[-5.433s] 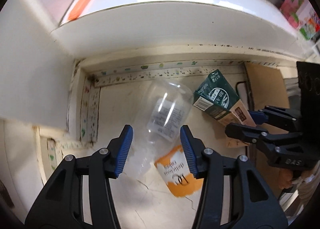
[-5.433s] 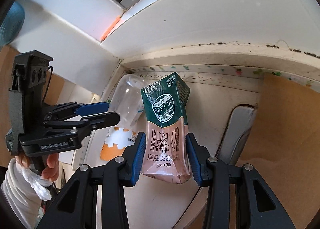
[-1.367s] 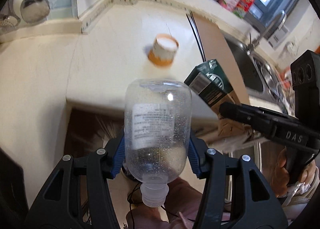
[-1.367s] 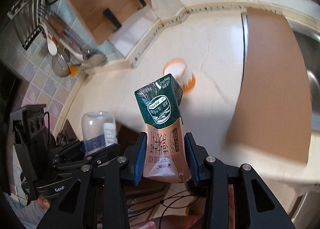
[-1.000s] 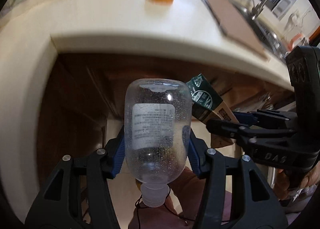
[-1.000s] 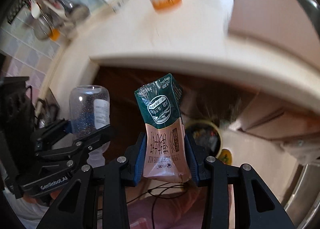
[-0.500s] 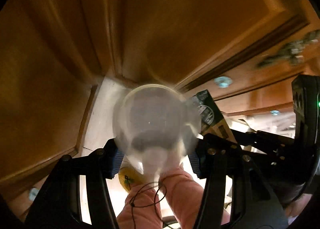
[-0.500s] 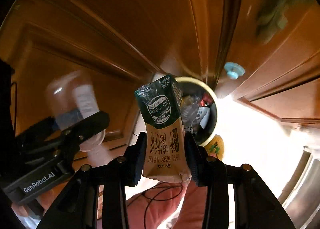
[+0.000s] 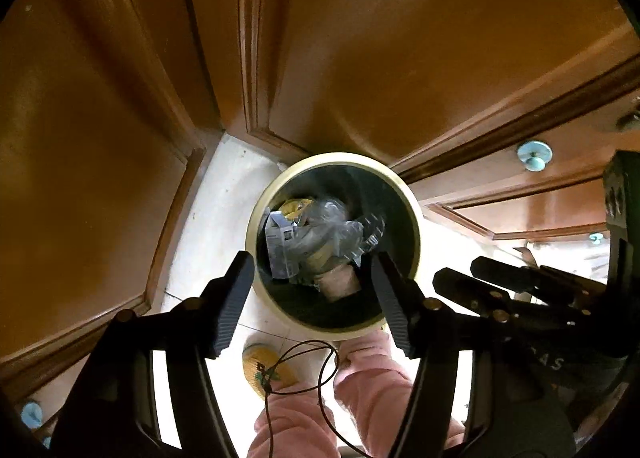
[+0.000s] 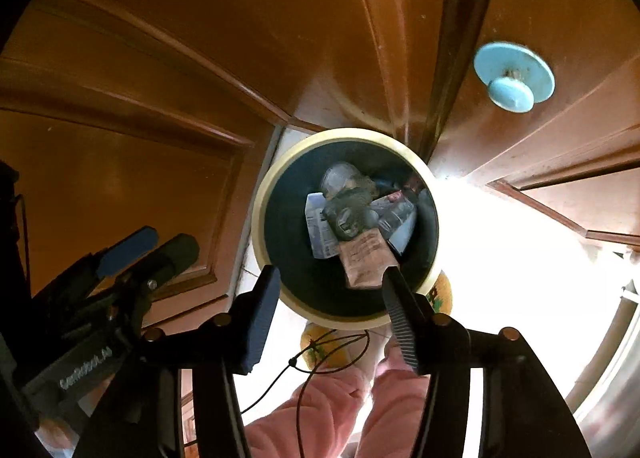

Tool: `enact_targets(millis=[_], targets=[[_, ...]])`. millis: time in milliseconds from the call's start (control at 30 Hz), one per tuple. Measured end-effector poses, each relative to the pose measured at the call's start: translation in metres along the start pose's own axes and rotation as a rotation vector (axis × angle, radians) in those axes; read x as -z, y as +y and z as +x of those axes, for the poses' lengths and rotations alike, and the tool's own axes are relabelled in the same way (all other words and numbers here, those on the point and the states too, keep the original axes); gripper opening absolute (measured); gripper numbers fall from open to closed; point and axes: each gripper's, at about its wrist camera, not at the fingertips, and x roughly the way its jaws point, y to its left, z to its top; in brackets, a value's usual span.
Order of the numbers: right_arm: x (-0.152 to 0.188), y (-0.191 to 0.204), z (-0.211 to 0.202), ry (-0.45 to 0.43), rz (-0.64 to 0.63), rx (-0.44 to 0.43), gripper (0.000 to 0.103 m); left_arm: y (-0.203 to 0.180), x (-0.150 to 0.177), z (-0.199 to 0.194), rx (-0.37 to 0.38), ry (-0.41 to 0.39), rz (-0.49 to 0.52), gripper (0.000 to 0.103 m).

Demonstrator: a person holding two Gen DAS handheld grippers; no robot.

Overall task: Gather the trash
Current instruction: 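Open both tools over the bin to drop the bottle and carton, then raise both tools back to the orange-and-white paper cup on the counter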

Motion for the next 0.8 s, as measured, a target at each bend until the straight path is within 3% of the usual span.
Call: enact_targets(millis=[500,633,800], targets=[[0.015,0.014,-0.015,0.027,-0.066,-0.003,0.054,0.001,0.030,-0.015,-0.001,0.014,-0.083,0.058],[0.023,0.024,-0.031,0.039,-0.085,0.003,0.054,0.004,0.036,-0.038,-0.002,0.018,-0.110,0.058],[0.028,0.044,-0.068,0.032,-0.116,0.005,0.054,0.001,0.031,-0.095,-0.010,-0.001,-0.106,0.058]])
